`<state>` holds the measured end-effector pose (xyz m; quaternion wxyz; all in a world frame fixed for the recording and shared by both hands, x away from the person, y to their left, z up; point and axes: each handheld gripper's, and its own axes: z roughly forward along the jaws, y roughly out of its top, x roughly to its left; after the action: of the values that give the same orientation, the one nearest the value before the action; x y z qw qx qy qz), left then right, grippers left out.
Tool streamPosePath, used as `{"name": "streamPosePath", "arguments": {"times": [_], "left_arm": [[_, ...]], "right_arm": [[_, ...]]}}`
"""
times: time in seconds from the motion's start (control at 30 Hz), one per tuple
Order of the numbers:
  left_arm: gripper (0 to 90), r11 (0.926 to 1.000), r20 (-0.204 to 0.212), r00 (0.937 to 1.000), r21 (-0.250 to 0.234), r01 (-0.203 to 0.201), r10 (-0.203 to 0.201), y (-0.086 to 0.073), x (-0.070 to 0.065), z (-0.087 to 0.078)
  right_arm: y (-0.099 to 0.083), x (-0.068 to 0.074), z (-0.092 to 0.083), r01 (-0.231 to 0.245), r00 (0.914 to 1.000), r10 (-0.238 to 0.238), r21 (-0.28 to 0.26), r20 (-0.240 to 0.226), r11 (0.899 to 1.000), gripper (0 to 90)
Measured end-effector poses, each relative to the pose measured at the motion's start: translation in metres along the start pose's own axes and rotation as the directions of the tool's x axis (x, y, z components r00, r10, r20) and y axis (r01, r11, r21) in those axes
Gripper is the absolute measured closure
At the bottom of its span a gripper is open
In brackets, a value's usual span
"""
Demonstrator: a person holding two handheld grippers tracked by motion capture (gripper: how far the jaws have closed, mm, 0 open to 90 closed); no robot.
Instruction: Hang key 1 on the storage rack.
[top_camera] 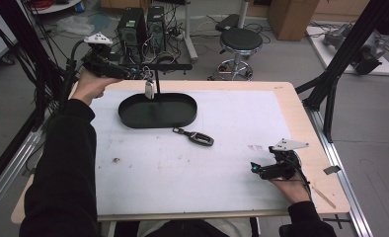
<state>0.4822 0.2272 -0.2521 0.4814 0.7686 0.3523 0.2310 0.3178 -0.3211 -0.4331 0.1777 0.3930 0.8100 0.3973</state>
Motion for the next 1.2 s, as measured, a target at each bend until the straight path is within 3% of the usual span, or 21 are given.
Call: {"name": "streamPosePath", "arguments": {"times": [0.23, 0.7, 1.2], "left_arm": [[10.0, 0.9998, 0.002, 1.0, 0.021, -0.003, 0.003, -0.017, -0.003, -0.005], [10.0, 0.9996, -0.005, 0.9996, 0.0, 0.029, -0.029, -0.053, -0.004, -0.031], [10.0, 0.9994, 0.001, 0.9999, 0.032, 0.016, -0.016, -0.082, -0.016, -0.052]], "right_arm": [[0.001, 0.001, 0.001, 0.002, 1.0, -0.002, 0.003, -0.005, 1.0, 1.0], [0.001, 0.001, -0.001, 0.002, 1.0, -0.002, 0.001, -0.003, 1.0, 1.0], [0.001, 0.001, 0.0, 0.002, 1.0, -0.002, 0.003, 0.002, 1.0, 1.0]]}}
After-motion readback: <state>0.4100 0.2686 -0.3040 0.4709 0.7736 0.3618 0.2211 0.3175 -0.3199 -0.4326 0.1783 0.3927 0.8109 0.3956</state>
